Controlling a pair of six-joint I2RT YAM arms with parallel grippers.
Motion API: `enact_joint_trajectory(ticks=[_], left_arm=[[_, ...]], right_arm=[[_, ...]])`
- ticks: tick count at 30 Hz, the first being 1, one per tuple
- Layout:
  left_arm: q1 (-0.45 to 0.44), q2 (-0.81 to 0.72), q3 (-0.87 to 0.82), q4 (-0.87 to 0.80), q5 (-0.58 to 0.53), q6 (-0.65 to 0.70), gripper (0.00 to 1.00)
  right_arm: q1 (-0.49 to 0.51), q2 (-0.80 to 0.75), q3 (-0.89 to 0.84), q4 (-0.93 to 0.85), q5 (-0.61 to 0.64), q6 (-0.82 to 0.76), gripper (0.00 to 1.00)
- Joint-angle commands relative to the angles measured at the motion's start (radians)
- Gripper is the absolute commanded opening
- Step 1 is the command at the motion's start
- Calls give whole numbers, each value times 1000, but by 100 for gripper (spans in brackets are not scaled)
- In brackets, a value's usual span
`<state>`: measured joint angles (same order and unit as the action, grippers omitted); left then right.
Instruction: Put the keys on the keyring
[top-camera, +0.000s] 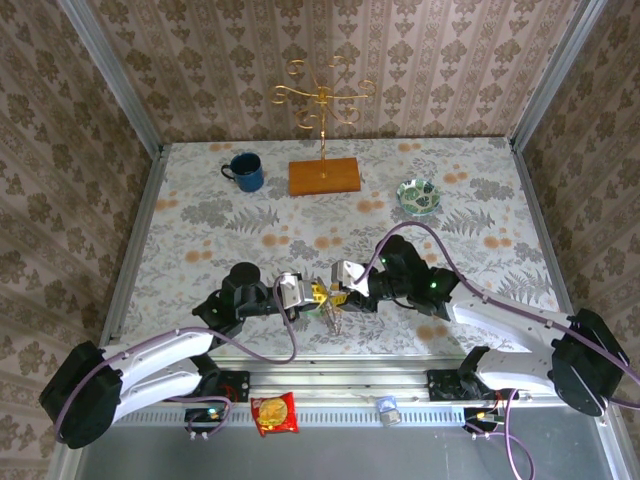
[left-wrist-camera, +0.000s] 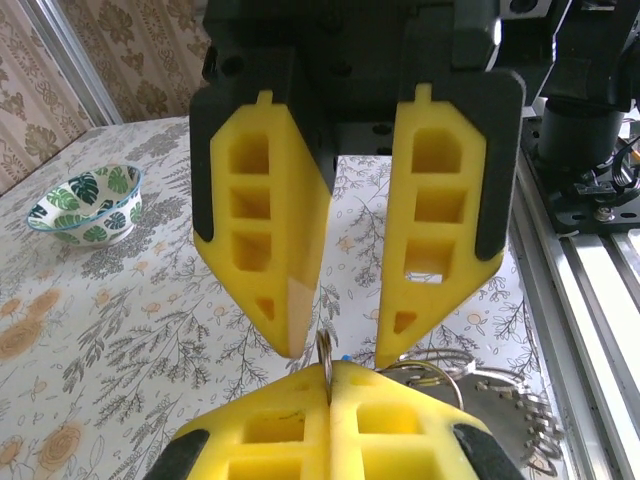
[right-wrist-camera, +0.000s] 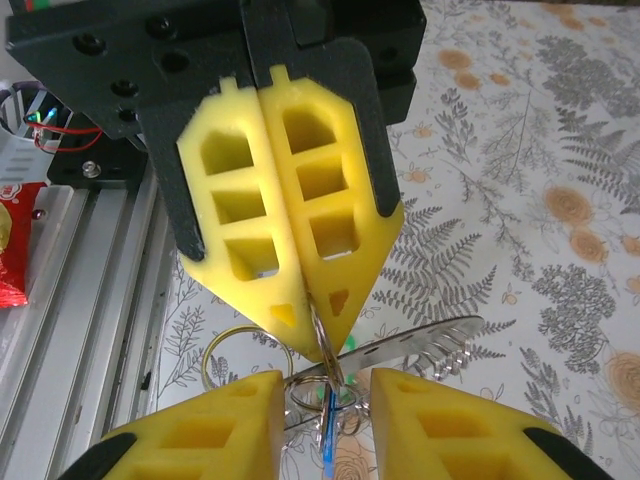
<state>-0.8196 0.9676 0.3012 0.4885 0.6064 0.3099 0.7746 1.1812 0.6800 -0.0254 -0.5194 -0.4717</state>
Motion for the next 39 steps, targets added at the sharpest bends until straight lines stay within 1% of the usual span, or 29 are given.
enact_joint_trajectory(ticks=[1, 4, 7, 9, 10, 12, 17, 21, 24, 27, 30, 33, 34, 35, 39], left_arm=[[-3, -1, -11, 67, 52, -7, 0], [-3, 2, -11, 71, 65, -6, 0], [-3, 2, -13, 72, 66, -5, 0], [-4, 2, -13, 72, 66, -5, 0], [-3, 1, -13, 71, 66, -5, 0], [-3, 1, -13, 71, 64, -2, 0], [-3, 0, -9, 61, 61, 8, 0], [-3, 8, -4, 59, 73, 8, 0], [-2, 8, -2, 59, 78, 6, 0], [-3, 6, -4, 63, 79, 0, 0], [-2, 1, -5, 60, 73, -3, 0], [-3, -6, -3, 39, 43, -7, 13], [-3, -10, 0, 21, 6, -3, 17], [-3, -15, 7, -2, -5, 4, 20], [-5, -17, 50, -125, -11, 47, 20]], right_arm=[[-5, 15, 34, 13, -39, -13, 26], [-5, 17, 39, 15, -44, -16, 21], [-5, 16, 44, 18, -50, -19, 18], [-4, 15, 48, 16, -48, -22, 20], [-5, 14, 50, 10, -44, -25, 23], [-5, 6, 53, -1, -35, -32, 27], [-5, -16, 56, -37, -24, -46, 28], [-4, -25, 51, -32, -43, -40, 26], [-5, -13, 56, -28, -60, -36, 20], [-5, 6, 68, -30, -79, -37, 12], [-5, 22, 83, -55, -85, -53, 0], [-5, 27, 99, -88, -80, -73, 0], [-5, 28, 107, -104, -74, -80, 0], [-4, 31, 118, -126, -64, -91, 0], [13, 55, 178, -247, -17, -154, 0]])
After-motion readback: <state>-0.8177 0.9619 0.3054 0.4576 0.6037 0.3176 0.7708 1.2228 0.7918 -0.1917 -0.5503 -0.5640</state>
